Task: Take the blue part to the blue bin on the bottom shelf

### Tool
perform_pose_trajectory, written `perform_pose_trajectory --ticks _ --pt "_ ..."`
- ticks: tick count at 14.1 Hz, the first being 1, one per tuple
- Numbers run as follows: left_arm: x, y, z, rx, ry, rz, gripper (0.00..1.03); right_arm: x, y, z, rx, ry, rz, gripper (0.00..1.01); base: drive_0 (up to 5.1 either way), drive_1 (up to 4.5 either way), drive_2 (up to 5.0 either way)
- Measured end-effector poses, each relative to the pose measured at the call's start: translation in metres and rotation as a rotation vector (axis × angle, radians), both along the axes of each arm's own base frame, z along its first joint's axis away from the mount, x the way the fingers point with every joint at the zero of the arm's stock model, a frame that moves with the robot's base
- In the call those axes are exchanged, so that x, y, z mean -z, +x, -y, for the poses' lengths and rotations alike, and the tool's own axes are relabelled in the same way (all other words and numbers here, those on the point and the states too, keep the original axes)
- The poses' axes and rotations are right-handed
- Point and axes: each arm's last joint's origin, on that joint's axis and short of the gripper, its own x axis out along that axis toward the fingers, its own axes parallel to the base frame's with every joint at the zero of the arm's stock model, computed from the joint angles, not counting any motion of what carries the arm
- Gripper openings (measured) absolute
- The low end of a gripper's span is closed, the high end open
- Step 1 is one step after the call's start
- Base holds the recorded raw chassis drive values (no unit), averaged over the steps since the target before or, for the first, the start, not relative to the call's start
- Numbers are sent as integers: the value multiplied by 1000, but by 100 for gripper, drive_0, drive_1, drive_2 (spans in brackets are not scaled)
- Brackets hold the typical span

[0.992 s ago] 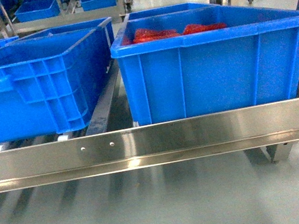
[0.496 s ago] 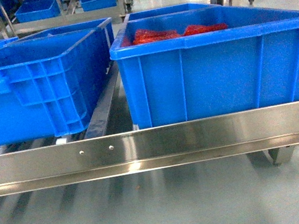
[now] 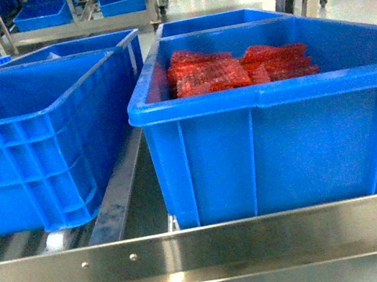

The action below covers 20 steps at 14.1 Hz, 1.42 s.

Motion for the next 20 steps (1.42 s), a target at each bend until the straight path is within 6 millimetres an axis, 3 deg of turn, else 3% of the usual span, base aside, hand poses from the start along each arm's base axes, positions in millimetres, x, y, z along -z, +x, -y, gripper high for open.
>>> perform_pose_trajectory --ticks 20 --pt "0 0 0 0 0 -1 44 0 0 0 0 0 0 98 0 0 0"
